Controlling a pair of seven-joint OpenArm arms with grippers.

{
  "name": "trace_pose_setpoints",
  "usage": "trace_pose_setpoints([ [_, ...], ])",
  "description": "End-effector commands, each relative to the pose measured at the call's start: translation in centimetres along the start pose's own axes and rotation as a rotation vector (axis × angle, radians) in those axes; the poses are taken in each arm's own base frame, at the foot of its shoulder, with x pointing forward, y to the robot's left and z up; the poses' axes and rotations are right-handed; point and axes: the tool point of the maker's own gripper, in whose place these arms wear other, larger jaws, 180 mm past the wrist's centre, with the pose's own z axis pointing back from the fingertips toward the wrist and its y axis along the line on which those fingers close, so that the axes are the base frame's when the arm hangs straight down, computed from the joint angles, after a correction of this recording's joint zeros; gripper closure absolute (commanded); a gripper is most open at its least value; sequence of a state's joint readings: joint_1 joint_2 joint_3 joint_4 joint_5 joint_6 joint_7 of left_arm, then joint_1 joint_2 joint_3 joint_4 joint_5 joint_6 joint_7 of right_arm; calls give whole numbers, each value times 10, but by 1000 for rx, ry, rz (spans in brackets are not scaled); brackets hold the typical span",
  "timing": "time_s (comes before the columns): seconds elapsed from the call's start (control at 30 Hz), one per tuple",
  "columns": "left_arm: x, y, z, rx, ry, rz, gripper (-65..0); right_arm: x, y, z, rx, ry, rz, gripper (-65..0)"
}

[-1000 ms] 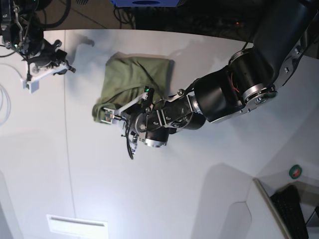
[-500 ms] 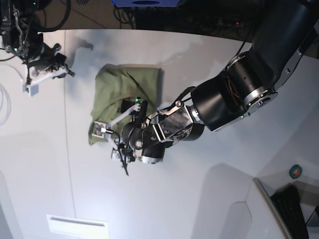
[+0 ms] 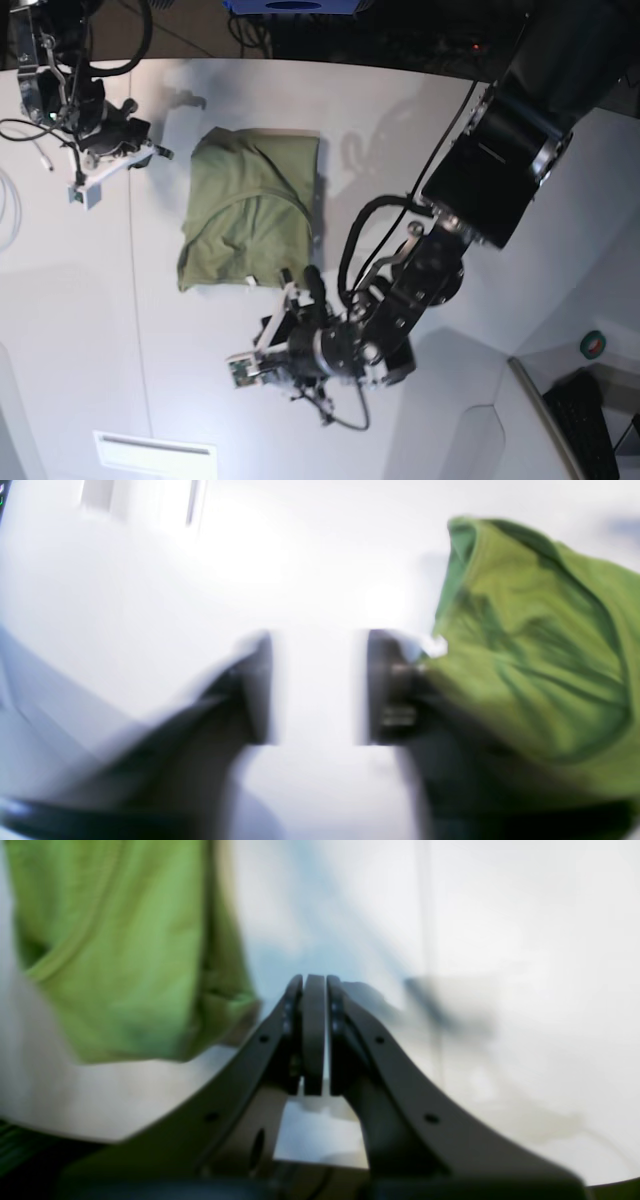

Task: Layout the t-shirt on the table in an organized manner, then fold the t-shirt properly
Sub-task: 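Tuck and flatten the bundle's edge with the left gripper, then grip the bundle's edge with both grippers and straighten it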

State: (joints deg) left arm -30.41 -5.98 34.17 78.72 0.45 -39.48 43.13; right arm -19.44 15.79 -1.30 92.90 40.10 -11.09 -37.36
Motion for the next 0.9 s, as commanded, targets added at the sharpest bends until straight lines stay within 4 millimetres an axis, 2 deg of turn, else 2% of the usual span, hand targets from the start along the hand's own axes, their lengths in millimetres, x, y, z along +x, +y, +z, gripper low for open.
trace_pose_setpoints([
  [0.0, 2, -2, 7, 7, -36, 27, 0, 12, 3, 3, -1, -38, 28, 0],
  [0.17, -54, -37, 21, 23, -30, 277, 0, 28, 10, 12, -8, -96, 86, 0],
  [0.23, -65, -50, 30, 38, -36, 346, 0, 38, 16, 19, 7, -128, 103, 0],
  [0.33, -68, -71, 40, 36, -46, 377, 0, 47, 30, 29, 37, -164, 123, 0],
  [0.43, -74, -97, 40, 0, -35, 404, 0, 53, 43, 37, 69, -190, 144, 0],
  [0.57, -81, -132, 32, -68, -10, 461, 0, 36, 78, 38, 151, -159, 209, 0],
  [0.67, -88, -141, 28, -91, 9, 479, 0, 23, 96, 35, 193, -129, 242, 0],
  [0.73, -88, -147, 24, -108, 10, 497, 0, 16, 104, 34, 211, -113, 258, 0],
  [0.87, -76, -162, 14, -160, -100, 599, 0, 6, 112, 33, 230, -90, 276, 0],
])
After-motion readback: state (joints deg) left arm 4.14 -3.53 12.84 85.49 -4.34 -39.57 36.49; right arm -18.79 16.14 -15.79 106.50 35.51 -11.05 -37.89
